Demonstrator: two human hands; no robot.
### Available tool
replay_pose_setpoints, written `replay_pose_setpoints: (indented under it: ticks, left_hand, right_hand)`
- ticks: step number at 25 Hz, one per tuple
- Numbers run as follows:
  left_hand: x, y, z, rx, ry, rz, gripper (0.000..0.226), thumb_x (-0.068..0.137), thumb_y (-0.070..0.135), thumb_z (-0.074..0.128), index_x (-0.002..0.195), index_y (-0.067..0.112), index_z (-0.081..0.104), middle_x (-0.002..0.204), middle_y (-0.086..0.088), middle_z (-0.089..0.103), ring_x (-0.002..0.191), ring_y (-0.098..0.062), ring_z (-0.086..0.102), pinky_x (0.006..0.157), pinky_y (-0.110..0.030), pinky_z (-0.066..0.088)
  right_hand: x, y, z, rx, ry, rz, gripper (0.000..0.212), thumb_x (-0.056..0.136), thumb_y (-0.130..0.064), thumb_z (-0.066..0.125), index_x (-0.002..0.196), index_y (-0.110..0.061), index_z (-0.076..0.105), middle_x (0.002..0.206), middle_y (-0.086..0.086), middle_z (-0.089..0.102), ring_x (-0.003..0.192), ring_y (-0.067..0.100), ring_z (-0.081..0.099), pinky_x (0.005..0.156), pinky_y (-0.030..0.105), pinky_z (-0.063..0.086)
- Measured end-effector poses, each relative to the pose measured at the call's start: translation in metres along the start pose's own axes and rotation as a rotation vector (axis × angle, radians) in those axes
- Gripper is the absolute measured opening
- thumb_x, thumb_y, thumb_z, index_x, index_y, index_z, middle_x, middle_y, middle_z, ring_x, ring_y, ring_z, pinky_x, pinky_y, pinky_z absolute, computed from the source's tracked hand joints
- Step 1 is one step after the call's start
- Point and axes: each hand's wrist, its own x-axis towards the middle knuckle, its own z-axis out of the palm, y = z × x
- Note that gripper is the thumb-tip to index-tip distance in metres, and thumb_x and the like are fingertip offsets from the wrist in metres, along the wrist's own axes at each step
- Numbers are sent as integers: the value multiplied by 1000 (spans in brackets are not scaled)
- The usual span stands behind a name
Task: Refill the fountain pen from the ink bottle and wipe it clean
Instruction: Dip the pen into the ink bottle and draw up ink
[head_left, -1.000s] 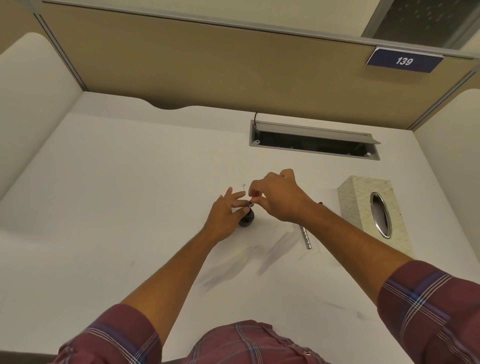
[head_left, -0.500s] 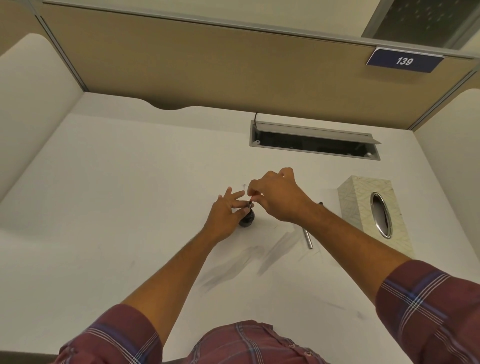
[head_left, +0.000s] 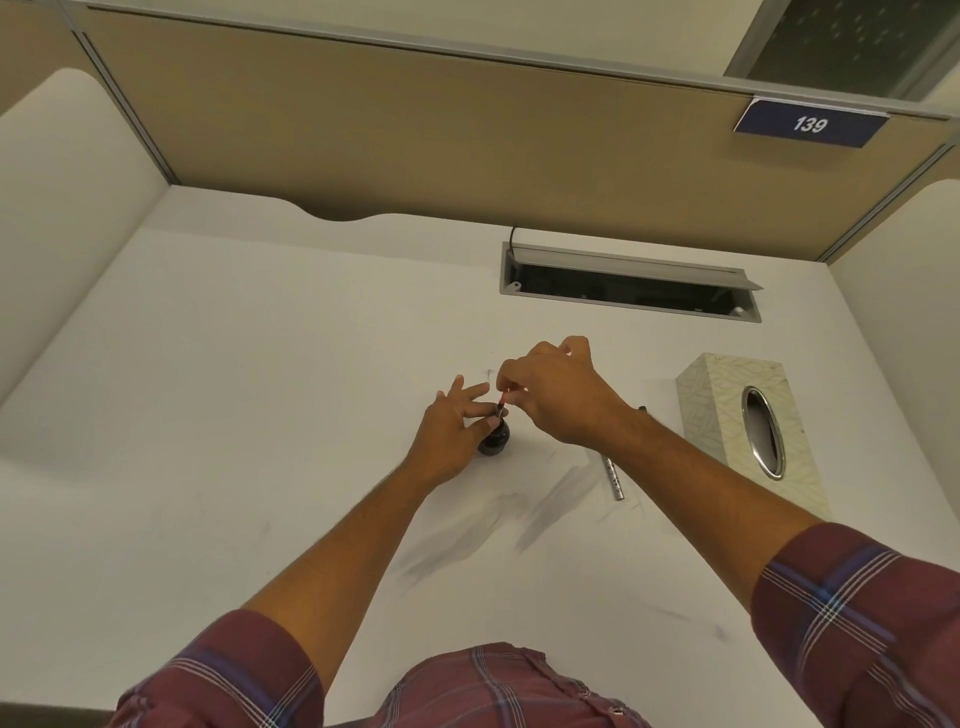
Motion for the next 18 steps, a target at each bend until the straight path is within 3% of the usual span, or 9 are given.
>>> replay_pose_setpoints:
  ticks: [3, 6, 11, 14, 16, 18]
  left_hand:
    - [0, -1, 2, 9, -4, 7, 24, 104, 17, 65, 122, 21, 81, 164, -2, 52, 166, -25, 15, 133, -52, 0]
    - [0, -4, 3, 16, -10, 8, 25, 105, 16, 64, 122, 18, 81, 163, -1, 52, 166, -25, 15, 133, -54, 1]
    - [0, -2, 1, 17, -6, -2, 25, 105, 17, 64, 125, 20, 79, 163, -1, 52, 165, -24, 16, 133, -54, 0]
    - [1, -1, 2, 6, -6, -2, 24, 105, 17, 64, 123, 19, 80, 163, -1, 53, 166, -24, 15, 133, -54, 0]
    - [1, -2, 3, 17, -16, 0, 25, 105, 18, 63, 124, 20, 80, 163, -1, 52, 166, -25, 15, 133, -54, 0]
    - [0, -2, 4, 34, -20, 11, 26, 106, 18, 62, 126, 21, 79, 164, -1, 51, 165, -25, 16, 133, -53, 0]
  right_hand:
    - [1, -1, 0, -76, 5, -14, 9, 101, -35, 59, 106, -31, 65, 100, -8, 69, 111, 18, 56, 106, 49, 25]
    - [1, -3, 2, -87, 21, 3, 19, 102, -45, 51, 97, -31, 62, 89, -10, 65, 107, 18, 57, 105, 51, 26]
    - [0, -2, 2, 18, 9, 15, 21, 101, -39, 57, 121, -33, 63, 113, -6, 72, 120, 19, 55, 109, 49, 24]
    - [0, 0, 2, -16, 4, -16, 13, 100, -32, 62, 112, -33, 66, 108, -7, 70, 117, 19, 54, 108, 48, 24]
    - [0, 0, 2, -56, 23, -5, 12, 100, -39, 58, 105, -32, 67, 103, -8, 69, 116, 18, 53, 108, 50, 24]
    - [1, -1, 4, -78, 33, 28, 24, 101, -49, 51, 99, -31, 68, 97, -8, 69, 114, 17, 52, 108, 52, 24]
